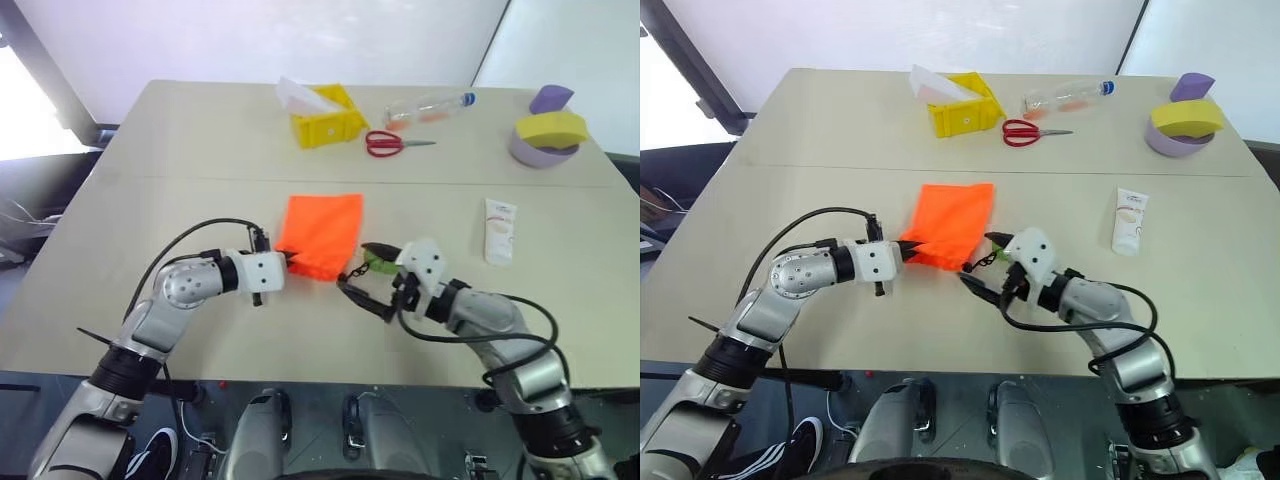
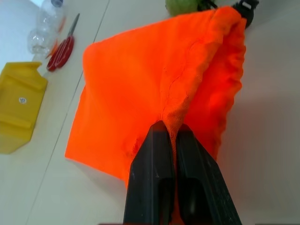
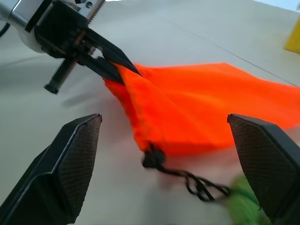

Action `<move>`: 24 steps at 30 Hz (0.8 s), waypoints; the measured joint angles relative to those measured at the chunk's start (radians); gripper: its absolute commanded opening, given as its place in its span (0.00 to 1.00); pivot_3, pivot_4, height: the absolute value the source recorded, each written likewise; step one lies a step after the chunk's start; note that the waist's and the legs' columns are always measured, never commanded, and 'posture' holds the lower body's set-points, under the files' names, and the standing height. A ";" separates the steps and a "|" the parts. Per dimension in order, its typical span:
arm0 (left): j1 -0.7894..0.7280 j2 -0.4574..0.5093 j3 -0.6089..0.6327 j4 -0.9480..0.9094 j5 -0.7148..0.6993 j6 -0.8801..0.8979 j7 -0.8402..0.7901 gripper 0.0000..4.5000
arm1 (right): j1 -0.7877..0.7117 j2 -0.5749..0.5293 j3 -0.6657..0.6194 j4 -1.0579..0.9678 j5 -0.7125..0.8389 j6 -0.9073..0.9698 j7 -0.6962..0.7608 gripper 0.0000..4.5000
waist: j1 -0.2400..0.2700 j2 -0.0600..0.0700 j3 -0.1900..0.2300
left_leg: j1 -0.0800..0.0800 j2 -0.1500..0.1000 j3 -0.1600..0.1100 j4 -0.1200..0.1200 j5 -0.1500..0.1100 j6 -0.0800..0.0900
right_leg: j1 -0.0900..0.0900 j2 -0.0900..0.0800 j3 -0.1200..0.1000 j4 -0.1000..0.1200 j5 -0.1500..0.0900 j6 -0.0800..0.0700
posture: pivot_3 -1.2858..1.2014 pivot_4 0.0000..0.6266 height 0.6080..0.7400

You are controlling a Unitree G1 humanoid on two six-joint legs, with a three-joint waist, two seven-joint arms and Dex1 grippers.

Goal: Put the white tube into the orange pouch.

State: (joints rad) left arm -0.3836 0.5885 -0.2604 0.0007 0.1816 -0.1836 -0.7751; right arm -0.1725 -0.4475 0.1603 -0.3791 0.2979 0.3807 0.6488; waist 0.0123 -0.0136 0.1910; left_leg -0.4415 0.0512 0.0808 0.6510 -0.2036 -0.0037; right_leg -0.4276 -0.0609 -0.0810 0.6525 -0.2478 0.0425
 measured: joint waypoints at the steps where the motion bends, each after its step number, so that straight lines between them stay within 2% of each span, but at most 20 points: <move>1: 0.000 -0.003 -0.001 -0.005 -0.003 0.000 -0.003 0.01 | -0.013 0.006 0.011 0.000 -0.013 -0.002 -0.008 1.00 | 0.000 0.000 0.000 | 0.000 0.000 0.000 0.000 0.000 0.000 | 0.000 0.000 0.000 0.000 0.000 0.000 | 0.52 0.24 1.00; 12: -0.005 -0.042 -0.003 -0.013 -0.016 0.006 -0.010 0.01 | -0.040 0.025 0.091 0.026 -0.141 -0.035 -0.042 1.00 | 0.000 0.000 0.000 | 0.000 0.000 0.000 0.000 0.000 0.000 | 0.000 0.001 0.000 0.000 0.001 0.002 | 0.52 0.24 1.00; 16: -0.004 -0.048 -0.002 -0.015 -0.021 0.028 -0.012 0.01 | -0.044 0.027 0.014 0.039 -0.114 -0.035 -0.052 1.00 | 0.002 0.000 0.000 | 0.000 0.000 0.000 0.000 0.000 0.000 | 0.000 0.000 0.000 0.000 0.001 0.002 | 0.52 0.24 1.00; 19: -0.004 -0.069 -0.001 -0.023 -0.043 0.072 -0.020 0.01 | -0.039 -0.025 -0.055 0.053 -0.105 -0.036 -0.036 1.00 | 0.003 0.000 0.000 | 0.000 -0.001 0.001 0.000 0.000 0.000 | 0.000 -0.001 0.000 -0.001 0.000 0.000 | 0.52 0.24 1.00; 24: -0.006 -0.114 -0.003 -0.054 -0.063 0.130 -0.027 0.01 | -0.010 0.003 -0.059 0.046 -0.058 -0.010 -0.012 1.00 | -0.003 0.000 0.000 | 0.000 0.000 0.000 0.000 0.000 0.001 | 0.000 0.002 0.000 0.000 0.002 0.004 | 0.52 0.24 1.00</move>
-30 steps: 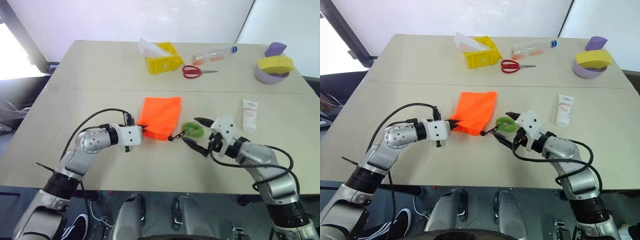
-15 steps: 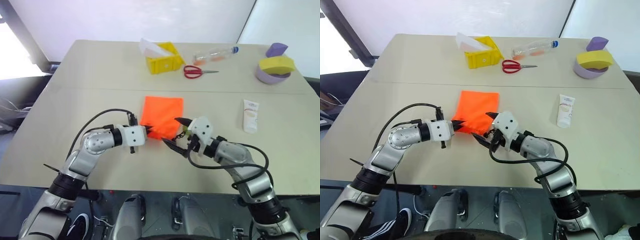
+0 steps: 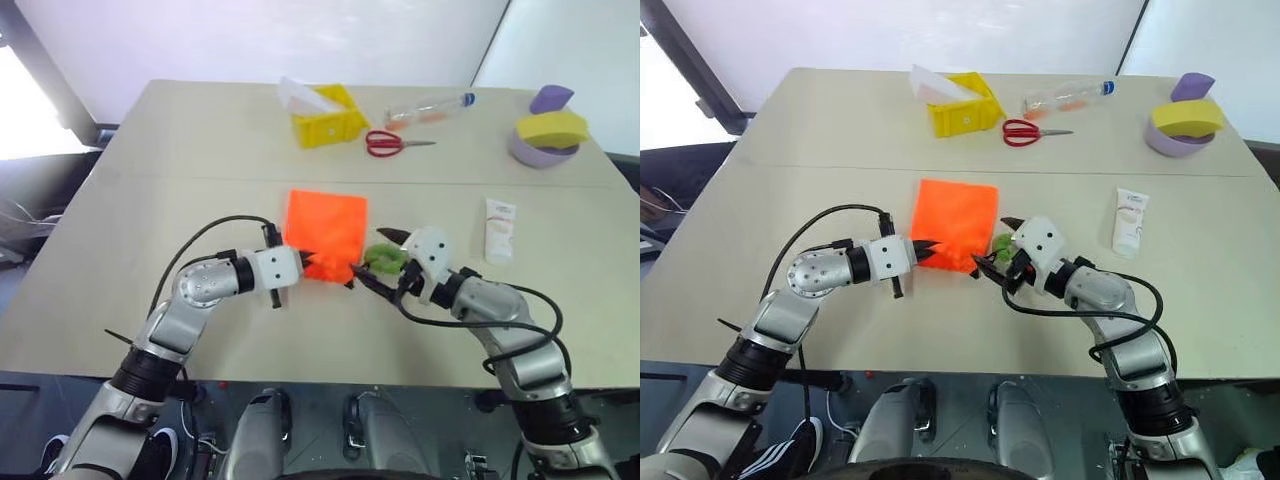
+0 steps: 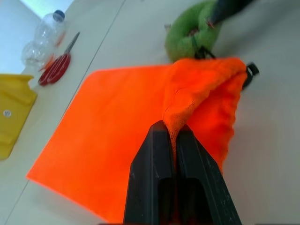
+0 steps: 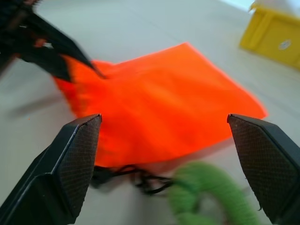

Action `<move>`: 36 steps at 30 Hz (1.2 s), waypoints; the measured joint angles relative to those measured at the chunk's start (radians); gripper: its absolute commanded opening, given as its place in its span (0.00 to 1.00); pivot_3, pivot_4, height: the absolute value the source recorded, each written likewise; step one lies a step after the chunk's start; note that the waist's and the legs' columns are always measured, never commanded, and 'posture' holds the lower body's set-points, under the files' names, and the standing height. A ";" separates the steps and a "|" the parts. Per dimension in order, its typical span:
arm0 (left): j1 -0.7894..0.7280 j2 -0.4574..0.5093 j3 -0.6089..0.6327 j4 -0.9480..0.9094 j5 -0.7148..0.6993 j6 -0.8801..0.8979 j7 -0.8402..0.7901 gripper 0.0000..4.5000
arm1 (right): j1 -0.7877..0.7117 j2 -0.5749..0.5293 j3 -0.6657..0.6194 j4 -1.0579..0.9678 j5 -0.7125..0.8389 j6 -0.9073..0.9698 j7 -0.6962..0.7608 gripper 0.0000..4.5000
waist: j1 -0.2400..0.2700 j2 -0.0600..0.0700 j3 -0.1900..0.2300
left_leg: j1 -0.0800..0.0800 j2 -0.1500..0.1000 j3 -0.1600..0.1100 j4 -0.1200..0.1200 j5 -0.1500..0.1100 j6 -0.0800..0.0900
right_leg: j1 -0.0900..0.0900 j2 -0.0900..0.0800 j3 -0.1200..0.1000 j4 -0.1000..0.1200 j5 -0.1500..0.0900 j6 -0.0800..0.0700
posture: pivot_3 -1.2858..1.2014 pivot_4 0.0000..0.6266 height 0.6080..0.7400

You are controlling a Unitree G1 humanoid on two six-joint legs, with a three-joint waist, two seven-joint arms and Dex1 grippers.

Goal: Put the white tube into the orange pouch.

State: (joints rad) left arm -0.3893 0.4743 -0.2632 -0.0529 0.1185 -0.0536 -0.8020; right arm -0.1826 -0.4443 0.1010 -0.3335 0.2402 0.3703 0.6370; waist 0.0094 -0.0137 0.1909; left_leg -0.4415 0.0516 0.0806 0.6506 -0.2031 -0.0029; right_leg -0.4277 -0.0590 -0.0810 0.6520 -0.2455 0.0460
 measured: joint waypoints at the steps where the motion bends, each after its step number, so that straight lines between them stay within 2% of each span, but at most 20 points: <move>1: -0.001 -0.007 -0.001 -0.004 -0.001 0.007 -0.001 0.01 | -0.001 0.014 0.014 -0.011 0.002 0.006 -0.001 1.00 | 0.000 0.000 0.000 | 0.000 0.000 0.000 0.000 0.000 0.000 | 0.000 0.001 0.000 0.000 0.000 0.000 | 0.52 0.24 1.00; 4: -0.009 -0.007 -0.002 -0.008 0.000 0.020 -0.002 0.01 | -0.014 0.059 0.069 -0.027 -0.005 0.011 -0.014 1.00 | 0.002 0.000 0.000 | 0.000 0.000 -0.001 0.000 0.000 0.000 | 0.000 0.003 0.000 0.001 0.000 0.000 | 0.52 0.24 1.00; 7: -0.010 -0.007 -0.002 -0.009 0.000 0.026 -0.004 0.01 | -0.022 0.054 0.144 -0.012 -0.087 -0.013 -0.033 1.00 | 0.002 0.000 0.000 | 0.000 0.000 -0.001 0.000 0.000 0.000 | 0.000 0.001 0.000 0.000 -0.002 -0.003 | 0.52 0.24 1.00; 12: -0.010 -0.002 -0.002 -0.010 0.000 0.026 -0.006 0.01 | -0.036 0.068 0.156 0.044 -0.154 -0.043 -0.076 1.00 | 0.003 0.000 0.000 | -0.001 -0.002 0.001 0.001 0.000 0.001 | 0.000 -0.003 0.000 -0.001 -0.001 -0.003 | 0.52 0.24 1.00; 15: -0.010 -0.002 -0.002 -0.027 0.000 0.029 -0.006 0.00 | -0.057 0.073 0.157 0.075 -0.198 -0.048 -0.111 0.80 | 0.003 0.000 0.000 | -0.001 -0.001 0.001 0.001 0.000 0.001 | 0.000 -0.003 0.000 0.000 -0.001 -0.003 | 0.52 0.24 1.00; 21: -0.007 -0.003 -0.001 -0.042 0.000 0.045 -0.004 0.00 | -0.061 0.066 0.151 0.114 -0.245 -0.061 -0.137 0.10 | 0.001 0.000 0.000 | -0.001 -0.001 0.001 0.000 0.000 0.001 | 0.000 -0.002 0.000 0.000 0.000 -0.001 | 0.52 0.24 1.00; 22: -0.006 -0.003 -0.001 -0.042 0.000 0.046 -0.004 0.00 | -0.061 0.066 0.147 0.113 -0.245 -0.063 -0.137 0.00 | 0.002 0.000 0.000 | -0.001 -0.001 0.001 0.000 0.000 0.001 | 0.000 -0.002 0.000 0.000 0.000 -0.001 | 0.52 0.24 1.00; 29: 0.003 -0.019 -0.006 -0.051 -0.006 0.057 -0.003 0.00 | -0.049 0.006 0.124 0.072 -0.243 -0.092 -0.102 0.00 | 0.004 0.000 0.000 | -0.001 -0.001 0.001 0.000 0.000 0.001 | 0.000 -0.003 0.000 -0.001 -0.001 -0.003 | 0.52 0.24 1.00; 36: -0.001 -0.064 -0.042 -0.080 -0.060 0.090 -0.033 0.00 | -0.046 -0.094 0.041 0.005 -0.160 -0.073 -0.002 0.00 | 0.003 0.000 0.000 | -0.001 -0.001 0.000 0.000 0.000 0.001 | 0.000 -0.001 0.000 -0.001 -0.001 -0.002 | 0.52 0.24 1.00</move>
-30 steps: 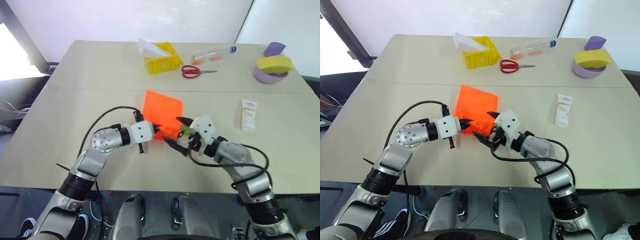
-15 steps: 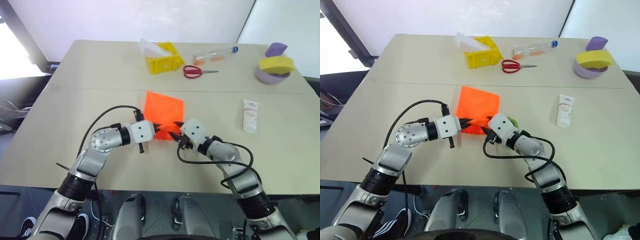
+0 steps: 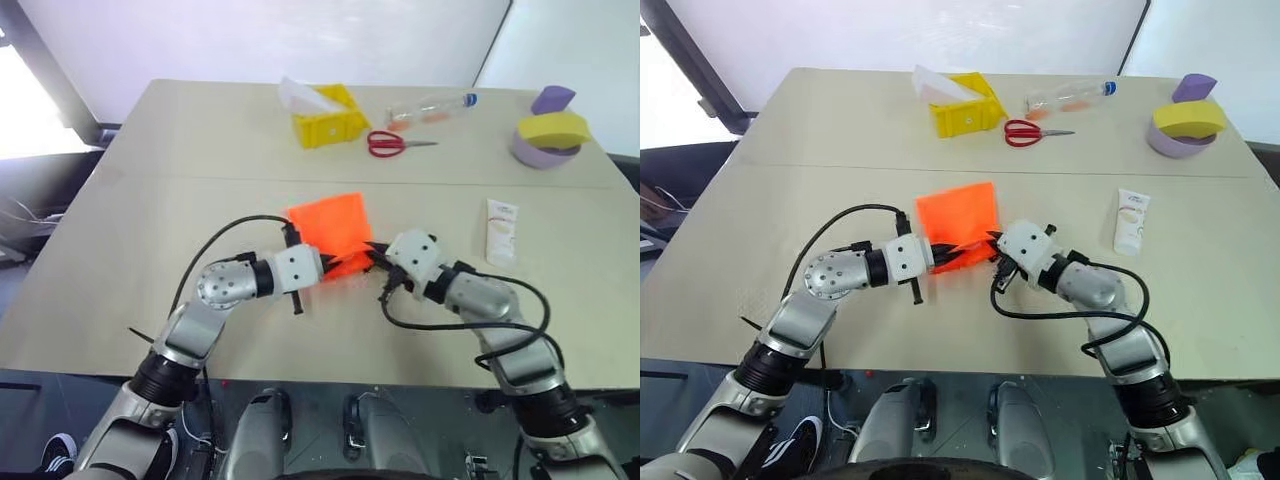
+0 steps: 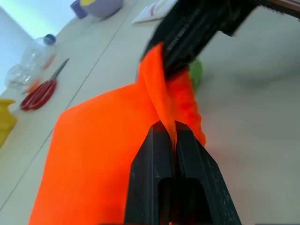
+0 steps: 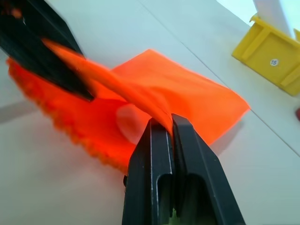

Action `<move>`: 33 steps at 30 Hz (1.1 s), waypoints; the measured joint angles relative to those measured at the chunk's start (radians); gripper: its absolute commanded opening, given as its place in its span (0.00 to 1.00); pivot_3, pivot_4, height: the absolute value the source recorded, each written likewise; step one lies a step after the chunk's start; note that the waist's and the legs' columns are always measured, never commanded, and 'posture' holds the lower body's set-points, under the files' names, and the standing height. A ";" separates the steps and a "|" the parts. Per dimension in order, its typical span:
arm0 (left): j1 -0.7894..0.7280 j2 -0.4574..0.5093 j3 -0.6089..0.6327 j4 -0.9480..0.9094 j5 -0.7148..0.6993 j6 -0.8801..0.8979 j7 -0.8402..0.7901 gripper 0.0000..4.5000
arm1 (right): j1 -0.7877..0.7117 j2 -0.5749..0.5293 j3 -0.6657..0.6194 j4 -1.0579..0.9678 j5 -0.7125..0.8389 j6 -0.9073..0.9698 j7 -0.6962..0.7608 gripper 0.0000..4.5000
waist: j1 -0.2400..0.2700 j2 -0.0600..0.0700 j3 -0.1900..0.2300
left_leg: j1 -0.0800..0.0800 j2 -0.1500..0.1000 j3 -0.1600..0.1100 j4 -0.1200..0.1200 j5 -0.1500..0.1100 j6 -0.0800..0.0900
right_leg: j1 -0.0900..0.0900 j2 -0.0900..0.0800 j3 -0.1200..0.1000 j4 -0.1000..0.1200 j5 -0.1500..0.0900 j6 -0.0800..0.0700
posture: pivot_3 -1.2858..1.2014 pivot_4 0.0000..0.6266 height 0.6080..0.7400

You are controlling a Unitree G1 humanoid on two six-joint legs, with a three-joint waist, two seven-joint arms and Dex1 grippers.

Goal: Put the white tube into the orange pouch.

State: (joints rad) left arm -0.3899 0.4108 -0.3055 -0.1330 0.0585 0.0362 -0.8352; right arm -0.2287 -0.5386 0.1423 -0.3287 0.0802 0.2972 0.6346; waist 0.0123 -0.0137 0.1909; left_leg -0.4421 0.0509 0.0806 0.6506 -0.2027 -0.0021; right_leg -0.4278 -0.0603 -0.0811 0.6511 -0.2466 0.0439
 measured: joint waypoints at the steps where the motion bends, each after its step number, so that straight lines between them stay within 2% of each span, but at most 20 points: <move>1: -0.001 -0.001 -0.005 -0.001 -0.004 0.002 -0.006 0.00 | 0.005 -0.008 -0.008 -0.008 0.011 0.004 0.010 0.00 | 0.000 0.000 0.000 | 0.000 0.000 0.000 0.000 0.000 0.000 | 0.000 0.000 0.000 0.000 0.000 0.000 | 0.52 0.24 1.00; 9: -0.001 0.055 -0.009 -0.002 -0.005 -0.003 -0.016 0.00 | 0.067 -0.010 0.021 -0.050 0.052 0.049 0.053 0.00 | -0.001 0.000 0.000 | 0.000 0.000 0.000 0.000 0.000 0.000 | 0.000 0.000 0.000 0.000 -0.001 0.000 | 0.52 0.24 1.00; 15: -0.001 0.083 0.014 -0.006 -0.032 -0.021 -0.034 0.00 | 0.051 -0.025 0.045 -0.035 0.006 0.008 0.050 0.00 | 0.002 0.000 0.000 | 0.000 -0.001 0.000 0.000 0.000 0.000 | 0.000 -0.002 0.000 -0.001 -0.002 0.000 | 0.52 0.24 1.00; 18: -0.001 0.083 0.013 -0.005 -0.031 -0.026 -0.033 0.00 | 0.049 -0.030 0.044 -0.017 0.000 -0.009 0.053 0.18 | 0.001 0.000 0.000 | 0.000 -0.001 0.000 0.000 0.000 0.000 | 0.000 -0.002 0.000 -0.001 -0.001 0.000 | 0.52 0.24 1.00; 22: 0.003 0.074 0.008 -0.005 -0.029 -0.026 -0.027 0.00 | 0.050 -0.034 0.035 0.005 -0.007 -0.010 0.052 0.64 | 0.001 0.000 0.000 | 0.000 0.000 0.000 -0.001 0.000 0.000 | 0.000 -0.001 0.000 -0.001 -0.001 0.000 | 0.52 0.24 1.00; 25: 0.002 0.055 0.008 -0.004 -0.031 -0.025 -0.016 0.00 | 0.073 -0.039 -0.015 -0.026 0.073 0.031 0.089 0.99 | 0.003 0.000 0.000 | -0.001 0.000 0.000 -0.001 0.000 0.000 | 0.000 -0.001 0.000 -0.001 -0.001 0.000 | 0.52 0.24 1.00; 29: 0.001 0.055 0.014 0.001 -0.047 -0.022 -0.011 0.00 | 0.085 -0.034 -0.163 -0.089 0.260 0.123 0.111 1.00 | 0.001 0.000 0.000 | 0.000 0.000 0.000 0.000 0.000 0.000 | 0.000 -0.001 0.000 -0.001 0.000 0.000 | 0.52 0.24 1.00; 33: 0.002 0.073 0.028 0.003 -0.077 -0.019 -0.031 0.00 | 0.077 -0.061 -0.246 -0.049 0.276 0.135 0.085 1.00 | 0.000 0.000 0.000 | 0.000 0.000 0.000 0.000 0.000 0.000 | 0.000 -0.002 0.000 -0.001 -0.001 0.000 | 0.52 0.24 1.00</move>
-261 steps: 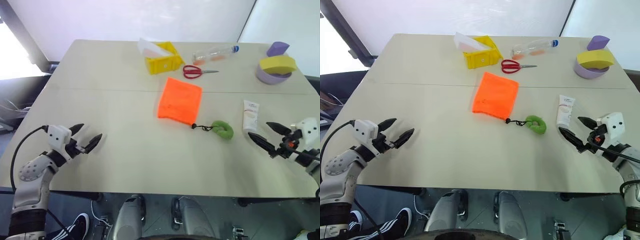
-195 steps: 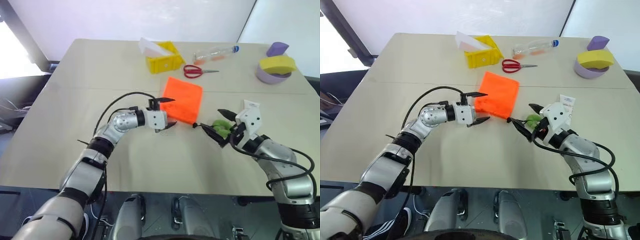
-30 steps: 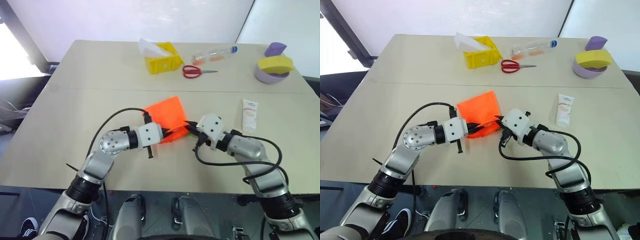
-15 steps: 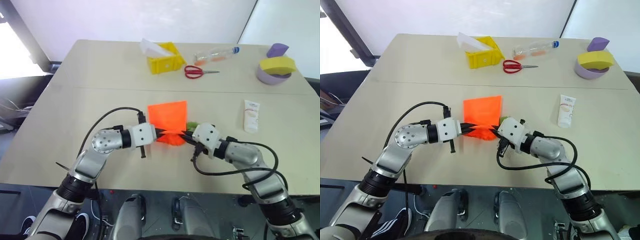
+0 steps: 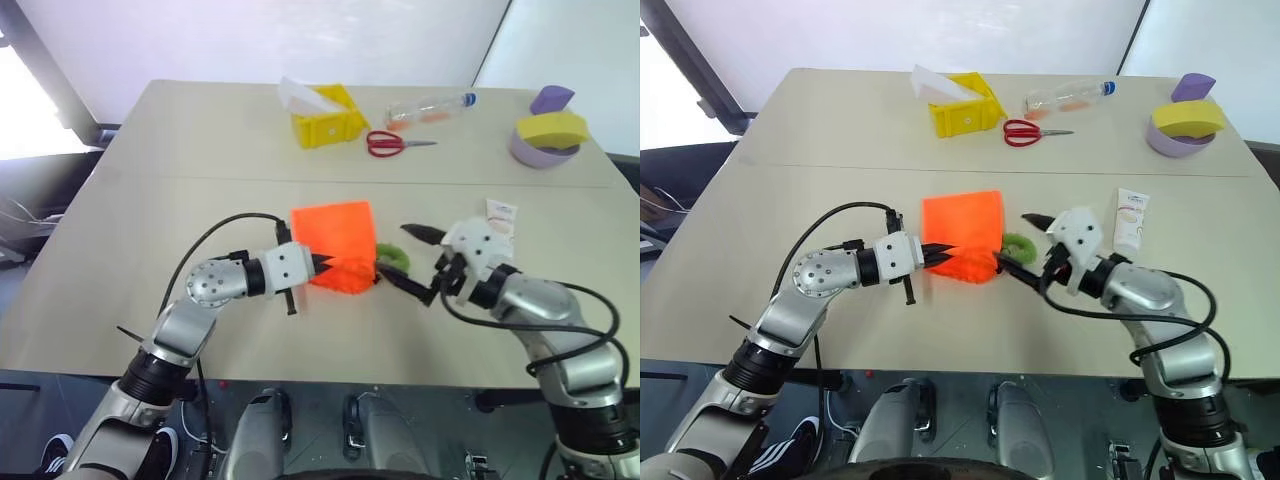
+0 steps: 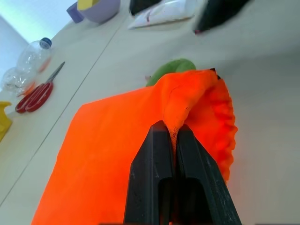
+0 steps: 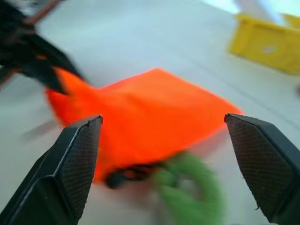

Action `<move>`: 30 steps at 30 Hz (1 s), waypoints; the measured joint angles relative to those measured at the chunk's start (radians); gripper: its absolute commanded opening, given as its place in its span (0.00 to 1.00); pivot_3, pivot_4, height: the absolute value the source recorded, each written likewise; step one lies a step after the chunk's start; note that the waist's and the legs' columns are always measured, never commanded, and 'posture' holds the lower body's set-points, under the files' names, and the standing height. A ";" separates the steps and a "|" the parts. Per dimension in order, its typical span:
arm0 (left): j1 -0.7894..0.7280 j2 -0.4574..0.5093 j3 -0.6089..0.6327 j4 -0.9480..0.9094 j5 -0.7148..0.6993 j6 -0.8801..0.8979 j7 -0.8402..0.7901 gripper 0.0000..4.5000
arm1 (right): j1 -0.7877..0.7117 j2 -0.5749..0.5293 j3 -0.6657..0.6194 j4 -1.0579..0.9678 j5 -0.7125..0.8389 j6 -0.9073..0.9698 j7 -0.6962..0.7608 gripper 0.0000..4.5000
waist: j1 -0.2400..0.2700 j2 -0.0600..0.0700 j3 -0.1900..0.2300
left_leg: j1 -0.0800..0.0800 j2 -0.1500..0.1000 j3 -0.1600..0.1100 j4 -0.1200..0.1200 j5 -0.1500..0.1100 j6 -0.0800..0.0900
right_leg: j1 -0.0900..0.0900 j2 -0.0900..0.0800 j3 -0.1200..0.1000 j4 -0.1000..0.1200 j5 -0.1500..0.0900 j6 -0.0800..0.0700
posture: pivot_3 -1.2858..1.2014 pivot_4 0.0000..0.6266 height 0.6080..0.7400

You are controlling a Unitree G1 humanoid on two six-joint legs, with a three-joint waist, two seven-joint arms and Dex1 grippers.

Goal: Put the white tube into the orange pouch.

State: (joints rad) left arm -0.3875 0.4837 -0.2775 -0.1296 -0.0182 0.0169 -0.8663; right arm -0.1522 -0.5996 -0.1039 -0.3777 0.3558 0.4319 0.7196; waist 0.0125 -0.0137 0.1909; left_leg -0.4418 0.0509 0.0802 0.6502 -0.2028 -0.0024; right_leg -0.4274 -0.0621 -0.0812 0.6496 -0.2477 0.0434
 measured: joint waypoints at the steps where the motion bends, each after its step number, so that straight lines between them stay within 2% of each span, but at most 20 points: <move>1: -0.001 0.015 0.003 0.009 -0.001 -0.008 -0.005 0.00 | -0.012 0.003 -0.002 0.032 -0.012 0.000 -0.021 1.00 | -0.002 0.000 0.000 | 0.000 0.000 0.000 0.000 0.000 0.000 | 0.000 0.000 0.000 0.000 0.000 0.000 | 0.52 0.24 1.00; 6: -0.013 0.030 0.020 0.055 0.003 -0.034 -0.008 0.00 | -0.095 0.065 0.001 0.163 -0.038 0.048 -0.127 1.00 | -0.001 0.000 0.000 | 0.000 0.001 0.000 -0.001 0.000 0.000 | -0.001 0.000 0.000 0.001 0.003 -0.005 | 0.52 0.24 1.00; 10: -0.014 0.011 0.017 0.052 0.007 -0.040 0.001 0.00 | -0.131 0.107 0.004 0.190 -0.037 0.067 -0.180 1.00 | 0.001 0.000 0.000 | -0.001 0.000 0.001 -0.001 0.000 0.000 | -0.001 0.001 0.000 0.000 0.004 -0.001 | 0.52 0.24 1.00; 13: -0.014 0.003 0.015 0.052 0.011 -0.043 0.009 0.00 | -0.154 0.110 -0.072 0.244 -0.028 0.085 -0.241 1.00 | 0.004 0.000 0.000 | -0.002 -0.001 0.002 0.000 0.000 0.000 | -0.001 0.000 0.000 -0.001 0.003 0.000 | 0.52 0.24 1.00; 18: -0.014 -0.010 0.015 0.053 0.018 -0.045 0.022 0.00 | -0.113 0.035 -0.150 0.292 -0.111 0.064 -0.341 1.00 | 0.001 0.000 0.000 | -0.001 -0.001 0.003 -0.001 0.000 0.001 | -0.001 0.000 0.000 -0.002 0.002 0.002 | 0.52 0.24 1.00; 24: -0.014 -0.027 0.008 0.053 0.030 -0.051 0.024 0.00 | -0.043 0.075 -0.225 0.218 -0.125 0.153 -0.484 1.00 | -0.001 0.002 -0.001 | 0.000 0.001 0.001 -0.002 0.000 0.001 | -0.001 0.004 0.000 0.000 0.003 0.003 | 0.52 0.24 1.00; 30: -0.014 -0.025 -0.001 0.058 0.042 -0.074 0.023 0.00 | -0.057 0.150 -0.268 0.216 -0.074 0.266 -0.545 1.00 | -0.003 0.002 -0.001 | 0.000 0.000 0.002 -0.001 0.000 0.001 | -0.001 0.001 0.001 0.000 0.001 0.001 | 0.52 0.24 1.00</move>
State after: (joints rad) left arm -0.4014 0.4590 -0.2788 -0.0716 0.0234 -0.0574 -0.8438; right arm -0.2094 -0.4496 -0.3714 -0.1620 0.2815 0.6980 0.1745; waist 0.0095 -0.0116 0.1900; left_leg -0.4420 0.0514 0.0821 0.6487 -0.2029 -0.0017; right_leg -0.4287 -0.0608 -0.0806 0.6497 -0.2466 0.0446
